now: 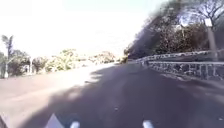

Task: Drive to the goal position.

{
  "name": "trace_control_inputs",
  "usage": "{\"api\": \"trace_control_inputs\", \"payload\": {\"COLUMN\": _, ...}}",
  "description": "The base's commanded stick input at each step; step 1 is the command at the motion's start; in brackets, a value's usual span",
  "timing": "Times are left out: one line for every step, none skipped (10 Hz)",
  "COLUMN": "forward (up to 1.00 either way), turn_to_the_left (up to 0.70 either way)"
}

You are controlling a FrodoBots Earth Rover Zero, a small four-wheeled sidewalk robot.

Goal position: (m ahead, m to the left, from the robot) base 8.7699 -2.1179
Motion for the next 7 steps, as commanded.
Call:
{"api": "trace_control_inputs", "payload": {"forward": 0.7, "turn_to_the_left": 0.0}}
{"api": "trace_control_inputs", "payload": {"forward": 0.7, "turn_to_the_left": -0.35}}
{"api": "trace_control_inputs", "payload": {"forward": 0.7, "turn_to_the_left": -0.35}}
{"api": "trace_control_inputs", "payload": {"forward": 0.7, "turn_to_the_left": -0.35}}
{"api": "trace_control_inputs", "payload": {"forward": 0.7, "turn_to_the_left": -0.35}}
{"api": "trace_control_inputs", "payload": {"forward": 0.7, "turn_to_the_left": -0.35}}
{"api": "trace_control_inputs", "payload": {"forward": 0.7, "turn_to_the_left": -0.35}}
